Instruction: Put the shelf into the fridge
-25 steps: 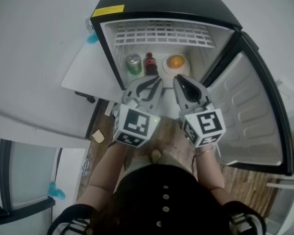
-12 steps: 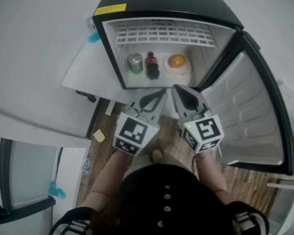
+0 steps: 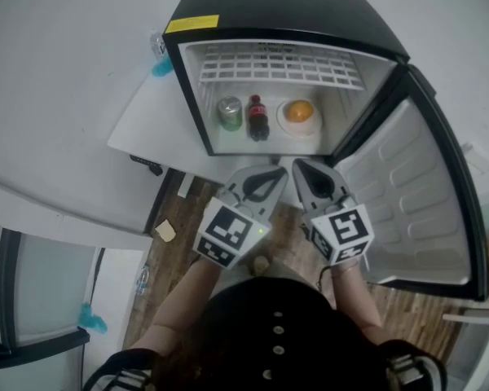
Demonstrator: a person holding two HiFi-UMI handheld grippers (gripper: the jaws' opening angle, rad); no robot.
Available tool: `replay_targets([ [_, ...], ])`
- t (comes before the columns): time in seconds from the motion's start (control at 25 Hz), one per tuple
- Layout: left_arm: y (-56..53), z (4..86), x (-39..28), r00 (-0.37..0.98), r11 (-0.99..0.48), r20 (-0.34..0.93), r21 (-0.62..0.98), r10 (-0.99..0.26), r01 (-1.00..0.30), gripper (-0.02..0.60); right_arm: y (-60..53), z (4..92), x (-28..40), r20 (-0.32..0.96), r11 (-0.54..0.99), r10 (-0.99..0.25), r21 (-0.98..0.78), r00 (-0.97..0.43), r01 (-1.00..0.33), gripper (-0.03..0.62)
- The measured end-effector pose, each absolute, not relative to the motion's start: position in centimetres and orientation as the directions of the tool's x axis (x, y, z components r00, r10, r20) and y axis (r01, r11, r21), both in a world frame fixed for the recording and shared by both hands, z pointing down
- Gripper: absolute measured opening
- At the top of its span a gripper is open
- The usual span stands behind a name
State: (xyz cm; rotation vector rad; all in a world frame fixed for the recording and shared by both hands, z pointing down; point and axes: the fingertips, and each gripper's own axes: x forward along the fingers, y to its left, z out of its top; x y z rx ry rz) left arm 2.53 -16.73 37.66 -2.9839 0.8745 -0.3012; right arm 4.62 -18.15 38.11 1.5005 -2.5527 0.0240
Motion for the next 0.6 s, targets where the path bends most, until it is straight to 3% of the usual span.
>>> replay_targets([
  [0.6,-17.9,38.0,1.7,0.802,-0.819,0.181,-0.034,-0.568,-0.573,0.008,-17.6,37.7,3.6,0.170,0.496,-0.867,0.205,-0.468,-0.844,0.009],
])
